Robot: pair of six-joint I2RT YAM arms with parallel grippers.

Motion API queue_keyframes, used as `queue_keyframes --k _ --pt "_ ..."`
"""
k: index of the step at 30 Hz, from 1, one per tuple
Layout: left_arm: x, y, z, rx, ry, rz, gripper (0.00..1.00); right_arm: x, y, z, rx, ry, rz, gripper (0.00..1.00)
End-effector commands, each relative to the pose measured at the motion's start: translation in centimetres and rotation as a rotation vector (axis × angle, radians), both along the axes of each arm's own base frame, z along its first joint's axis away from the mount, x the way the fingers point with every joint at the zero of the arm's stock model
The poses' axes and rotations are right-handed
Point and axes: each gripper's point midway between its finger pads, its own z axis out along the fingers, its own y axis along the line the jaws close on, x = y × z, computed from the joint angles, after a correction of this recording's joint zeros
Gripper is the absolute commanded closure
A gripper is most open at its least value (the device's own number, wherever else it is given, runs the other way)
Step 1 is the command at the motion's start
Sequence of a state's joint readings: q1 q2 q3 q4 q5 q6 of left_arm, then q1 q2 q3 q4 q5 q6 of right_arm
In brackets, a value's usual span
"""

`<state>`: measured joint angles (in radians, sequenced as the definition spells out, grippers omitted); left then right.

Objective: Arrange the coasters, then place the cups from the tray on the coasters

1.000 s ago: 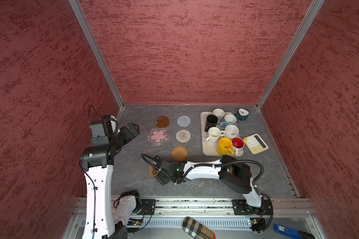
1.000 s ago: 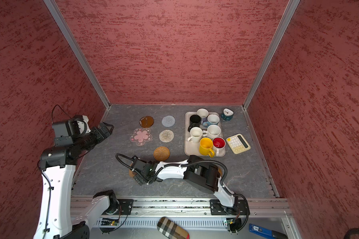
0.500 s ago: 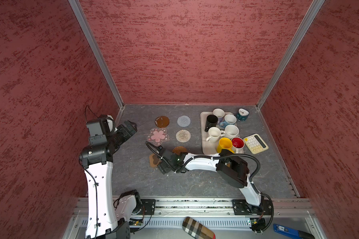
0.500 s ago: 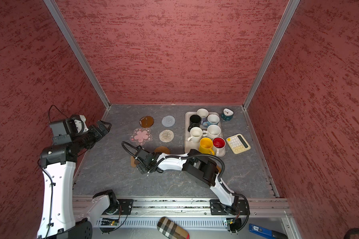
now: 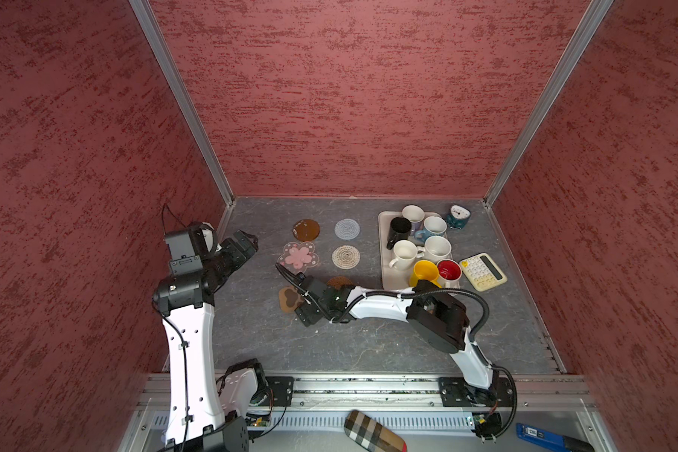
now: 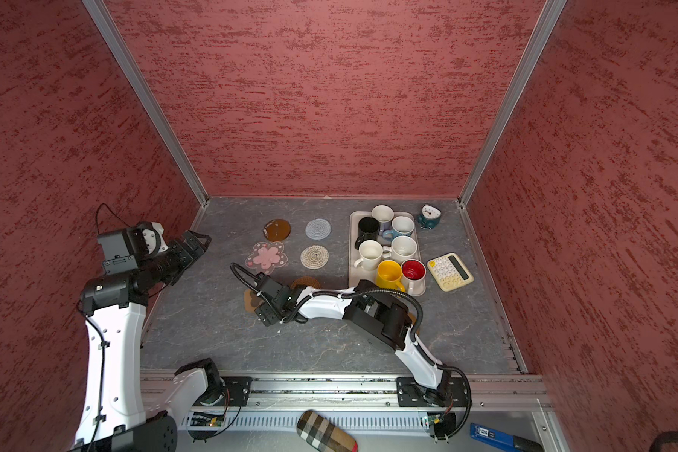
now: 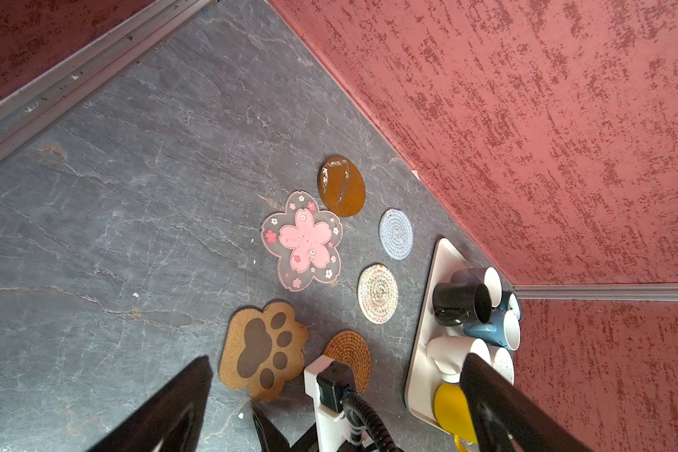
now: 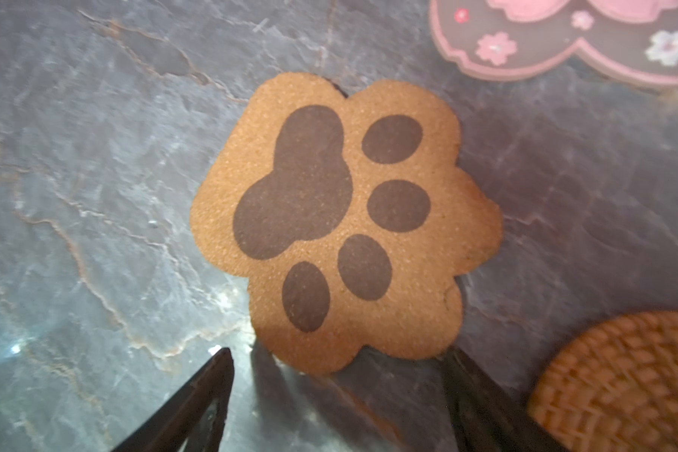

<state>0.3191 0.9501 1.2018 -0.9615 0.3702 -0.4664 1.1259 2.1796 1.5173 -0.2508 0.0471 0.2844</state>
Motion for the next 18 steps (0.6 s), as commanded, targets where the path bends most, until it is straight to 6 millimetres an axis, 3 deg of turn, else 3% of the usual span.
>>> queue_keyframes --k 1,5,10,14,18 --pt "0.2 0.0 0.4 0.001 -0.026 -0.009 0.0 -0.8 1.0 0.2 0.047 0.011 0.041 0.16" --pt "0.3 -0.4 0.6 -0.006 -0.032 -0.03 0.0 -0.8 1.0 1.8 0.081 0.002 0.04 0.15" --pt "1.0 -1.9 0.4 0.029 -0.007 -0.078 0.0 0.2 -0.3 5.4 0.134 -0.01 0.012 0.13" --pt "1.9 -4.7 -0.6 0.131 0.05 -0.141 0.0 1.6 -4.3 7.7 0.131 -0.002 -0.07 0.13" --pt "2.9 -7.9 -1.8 0.157 0.056 -0.202 0.0 1.9 -10.1 8.5 0.066 -0.013 -0.153 0.13"
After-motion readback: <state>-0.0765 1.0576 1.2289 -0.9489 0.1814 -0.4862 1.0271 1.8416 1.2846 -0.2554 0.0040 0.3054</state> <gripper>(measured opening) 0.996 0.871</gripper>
